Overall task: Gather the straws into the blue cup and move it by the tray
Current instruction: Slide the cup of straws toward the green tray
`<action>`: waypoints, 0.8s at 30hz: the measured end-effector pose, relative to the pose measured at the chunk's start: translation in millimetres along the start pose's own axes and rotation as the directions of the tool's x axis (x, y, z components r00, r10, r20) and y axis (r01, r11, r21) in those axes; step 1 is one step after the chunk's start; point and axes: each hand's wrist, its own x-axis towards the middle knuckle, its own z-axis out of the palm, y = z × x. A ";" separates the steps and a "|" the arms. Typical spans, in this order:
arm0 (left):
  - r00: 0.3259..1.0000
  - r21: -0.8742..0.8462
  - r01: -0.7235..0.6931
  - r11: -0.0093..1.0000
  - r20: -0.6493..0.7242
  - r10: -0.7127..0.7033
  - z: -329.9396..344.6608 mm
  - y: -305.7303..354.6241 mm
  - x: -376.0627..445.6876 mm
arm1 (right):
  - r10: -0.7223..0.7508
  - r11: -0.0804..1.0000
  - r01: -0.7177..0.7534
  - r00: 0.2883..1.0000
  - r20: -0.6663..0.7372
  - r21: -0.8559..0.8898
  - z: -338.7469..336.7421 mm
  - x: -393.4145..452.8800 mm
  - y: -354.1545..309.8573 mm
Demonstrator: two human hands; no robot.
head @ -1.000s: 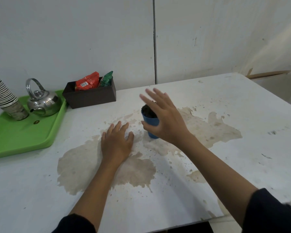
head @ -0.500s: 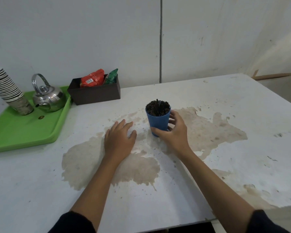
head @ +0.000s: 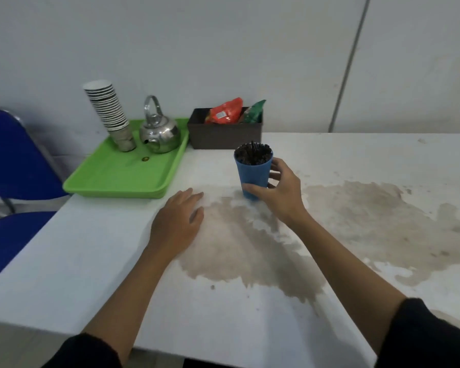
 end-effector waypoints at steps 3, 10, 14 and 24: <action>1.000 -0.044 0.025 0.999 -0.015 -0.026 -1.7 -19.3 -11.4 | 0.015 0.999 -0.017 0.999 0.052 0.030 36.9 18.5 -4.3; 0.989 -0.039 0.076 0.996 -0.121 -0.080 1.8 -19.4 -4.2 | -0.025 1.000 0.025 0.996 0.087 0.004 109.2 72.5 -8.1; 0.985 -0.041 0.090 0.995 -0.140 -0.095 2.4 -18.8 -2.3 | -0.038 0.999 0.041 0.995 0.088 -0.033 135.8 100.3 -2.5; 0.984 -0.028 0.102 0.994 -0.143 -0.105 4.5 -20.2 -1.0 | -0.046 0.996 0.052 0.995 0.087 -0.072 170.8 132.6 12.7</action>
